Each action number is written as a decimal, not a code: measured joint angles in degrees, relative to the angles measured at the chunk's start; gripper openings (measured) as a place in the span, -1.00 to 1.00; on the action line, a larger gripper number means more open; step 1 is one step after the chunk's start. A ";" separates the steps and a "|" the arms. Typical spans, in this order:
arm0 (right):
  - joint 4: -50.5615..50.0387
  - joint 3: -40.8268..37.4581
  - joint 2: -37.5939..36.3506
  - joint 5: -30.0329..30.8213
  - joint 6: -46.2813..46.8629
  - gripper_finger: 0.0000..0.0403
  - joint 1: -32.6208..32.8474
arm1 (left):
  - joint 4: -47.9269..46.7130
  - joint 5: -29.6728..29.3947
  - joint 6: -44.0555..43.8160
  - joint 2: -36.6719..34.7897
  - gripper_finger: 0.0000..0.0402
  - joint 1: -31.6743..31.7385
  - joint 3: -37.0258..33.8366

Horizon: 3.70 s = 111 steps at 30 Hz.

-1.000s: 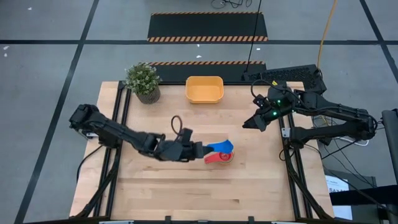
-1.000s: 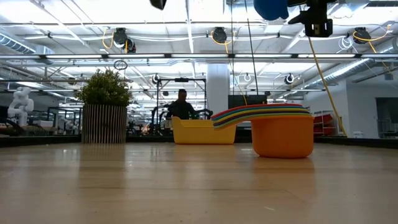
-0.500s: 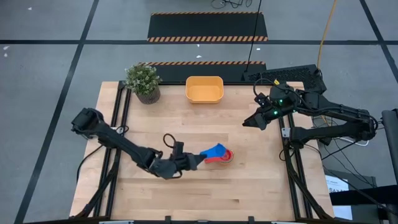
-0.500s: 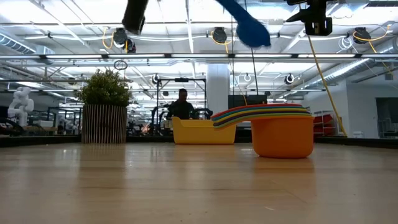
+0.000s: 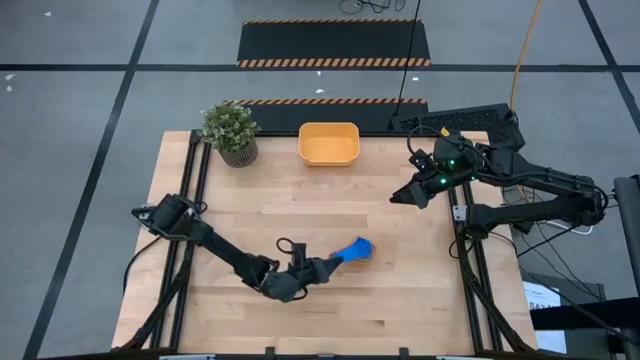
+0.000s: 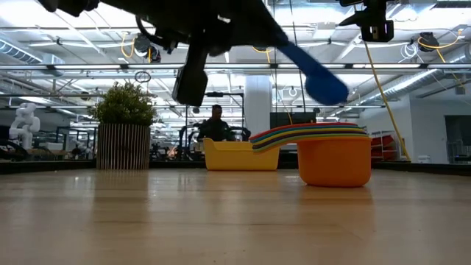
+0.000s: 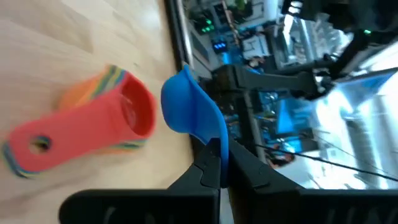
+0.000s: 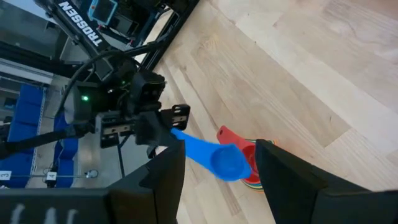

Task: Nest measuring cups in basket
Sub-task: Stack the blue measuring cup on top of the red measuring cup

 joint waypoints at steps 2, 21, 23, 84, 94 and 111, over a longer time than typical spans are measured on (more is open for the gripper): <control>0.00 0.00 0.00 0.00 0.01 -0.08 0.00 | -2.03 -0.64 -0.81 -0.02 -0.97 0.38 0.00; 0.00 0.00 0.00 -0.20 0.00 -0.08 0.00 | -10.97 8.73 -6.65 -0.04 -0.71 2.04 0.00; 0.00 0.00 0.00 -0.22 -0.07 -0.08 0.00 | -12.54 9.66 -8.27 -0.04 -0.53 2.04 0.00; -0.90 0.00 0.02 -1.88 -2.63 -0.08 0.02 | -16.66 23.51 -13.43 -3.30 -0.63 10.25 -0.02; -0.90 0.00 0.02 -1.84 -2.80 -0.08 0.02 | -6.99 23.55 -7.54 -3.26 -0.96 10.66 -0.02; -0.85 0.00 0.07 -1.73 -2.66 -0.08 0.01 | -6.87 33.86 2.46 -3.23 -0.91 15.04 -0.04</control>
